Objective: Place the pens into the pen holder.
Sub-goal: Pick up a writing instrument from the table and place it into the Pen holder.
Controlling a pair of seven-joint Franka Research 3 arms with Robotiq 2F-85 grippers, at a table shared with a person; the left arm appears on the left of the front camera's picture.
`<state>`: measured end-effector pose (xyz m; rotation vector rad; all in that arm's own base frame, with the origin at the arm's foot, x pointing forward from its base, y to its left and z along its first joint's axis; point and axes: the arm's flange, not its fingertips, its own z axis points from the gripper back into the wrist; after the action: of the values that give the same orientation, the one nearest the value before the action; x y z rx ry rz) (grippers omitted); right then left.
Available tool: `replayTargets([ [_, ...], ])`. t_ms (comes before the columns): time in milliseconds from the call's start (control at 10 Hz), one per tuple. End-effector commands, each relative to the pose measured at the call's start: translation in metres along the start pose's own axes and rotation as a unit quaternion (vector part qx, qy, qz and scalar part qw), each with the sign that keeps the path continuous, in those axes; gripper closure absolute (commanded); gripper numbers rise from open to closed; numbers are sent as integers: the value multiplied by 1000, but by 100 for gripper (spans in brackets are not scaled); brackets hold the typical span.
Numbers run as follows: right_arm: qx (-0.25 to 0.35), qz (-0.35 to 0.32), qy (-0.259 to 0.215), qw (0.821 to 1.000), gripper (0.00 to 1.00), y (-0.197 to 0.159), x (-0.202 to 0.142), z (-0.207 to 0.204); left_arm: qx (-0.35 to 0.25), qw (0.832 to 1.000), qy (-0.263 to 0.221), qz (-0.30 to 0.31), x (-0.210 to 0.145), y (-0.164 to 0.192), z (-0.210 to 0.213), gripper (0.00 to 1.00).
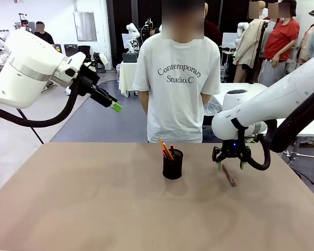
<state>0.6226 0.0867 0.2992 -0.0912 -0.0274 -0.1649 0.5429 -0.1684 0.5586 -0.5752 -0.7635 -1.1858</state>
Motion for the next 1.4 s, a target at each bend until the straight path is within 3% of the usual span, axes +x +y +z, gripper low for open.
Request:
replayTargets([
  [0,16,13,9,1000,0,-1,15,-1,0,1000,-1,2,0,1,3,0],
  [200,20,21,7,1000,0,-2,18,-5,0,1000,-1,2,0,1,3,0],
  [700,35,37,14,999,100,-3,21,-7,0,1000,-1,2,0,1,3,0],
  [1300,57,41,42,997,100,-3,21,-10,0,1000,-1,2,0,1,3,0],
])
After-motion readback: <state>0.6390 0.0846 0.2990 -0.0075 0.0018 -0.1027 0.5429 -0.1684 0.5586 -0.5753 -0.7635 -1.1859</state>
